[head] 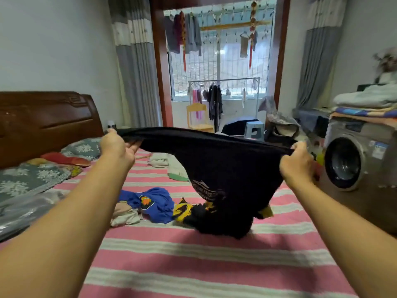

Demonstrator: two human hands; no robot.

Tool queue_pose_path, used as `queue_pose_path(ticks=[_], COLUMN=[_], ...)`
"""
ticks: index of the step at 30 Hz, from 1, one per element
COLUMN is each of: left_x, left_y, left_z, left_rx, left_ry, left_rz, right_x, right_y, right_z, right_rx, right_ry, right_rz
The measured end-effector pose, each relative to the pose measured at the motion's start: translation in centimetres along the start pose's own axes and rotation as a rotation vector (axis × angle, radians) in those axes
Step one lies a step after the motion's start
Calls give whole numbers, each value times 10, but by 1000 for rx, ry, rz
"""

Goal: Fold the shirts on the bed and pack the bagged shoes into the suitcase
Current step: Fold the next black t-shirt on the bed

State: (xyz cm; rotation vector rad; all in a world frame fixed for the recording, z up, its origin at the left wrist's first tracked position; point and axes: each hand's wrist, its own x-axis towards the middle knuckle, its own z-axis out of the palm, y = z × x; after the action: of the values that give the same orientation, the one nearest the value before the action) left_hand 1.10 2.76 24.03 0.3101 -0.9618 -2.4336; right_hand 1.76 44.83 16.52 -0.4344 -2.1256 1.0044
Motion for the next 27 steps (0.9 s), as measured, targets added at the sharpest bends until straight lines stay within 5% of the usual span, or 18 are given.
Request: queue_pose_path(ticks=[2, 5, 8, 12, 16, 23, 27], left_x=[18, 10, -38, -101, -111, -110, -109], left_y=[-20, -75, -128, -185, -201, -184, -182], left_z=[-53, -151, -245, -321, -356, -353, -359], left_rx=[120, 324, 627, 1042, 1275, 1521, 1517], left_ry=[157, 280, 298, 130, -28, -230, -264], left_rz=[-43, -146, -242, -225, -226, -71, -95], right_x=[-2, -31, -92, -180, -191, -202, -186], right_y=[-3, 53, 165, 283, 269, 253, 269], right_z=[-3, -6, -15, -45, -49, -39, -47], right_rx=[-200, -498, -739, -889, -878, -811, -1053], right_ry=[-49, -115, -493, -839, -790, -988, -950], right_rz=[-264, -1060, -1459, -1171, -1013, -1291, -1003])
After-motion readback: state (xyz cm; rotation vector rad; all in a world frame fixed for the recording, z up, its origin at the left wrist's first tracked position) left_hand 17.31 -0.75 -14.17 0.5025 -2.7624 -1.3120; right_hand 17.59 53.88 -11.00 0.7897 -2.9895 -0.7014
